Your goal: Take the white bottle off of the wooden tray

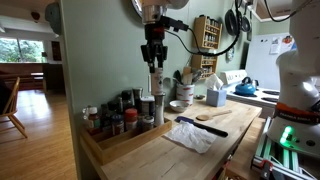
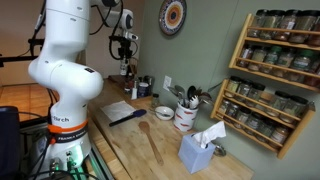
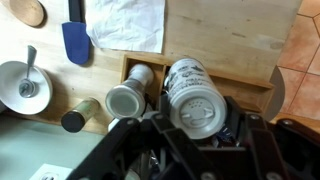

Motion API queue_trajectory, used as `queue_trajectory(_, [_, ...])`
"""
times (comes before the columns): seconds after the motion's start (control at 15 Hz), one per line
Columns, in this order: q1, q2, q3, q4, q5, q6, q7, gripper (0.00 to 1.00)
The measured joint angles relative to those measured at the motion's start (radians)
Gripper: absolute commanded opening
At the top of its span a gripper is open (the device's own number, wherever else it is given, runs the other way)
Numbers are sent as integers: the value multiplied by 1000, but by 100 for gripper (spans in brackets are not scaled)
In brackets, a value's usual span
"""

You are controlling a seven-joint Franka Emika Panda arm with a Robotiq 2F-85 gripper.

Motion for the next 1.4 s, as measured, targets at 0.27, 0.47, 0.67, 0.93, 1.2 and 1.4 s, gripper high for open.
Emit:
queue_trajectory(0.27, [-64,-135,6,-118,26,-17,-16,30])
queue_trajectory(0.47, [-132,-230,0,-208,45,-13,-14,30])
queue_trajectory(0.67, [-202,-310,-14,-296,70,0,-14,30])
queue_trajectory(0.93, [-274,-383,-28,-406,79,28,-9,30])
queue_trajectory(1.2, [-337,-426,-31,-509,79,67,62,55])
queue_trajectory(1.4, [-345,-438,-31,-529,79,73,80,55])
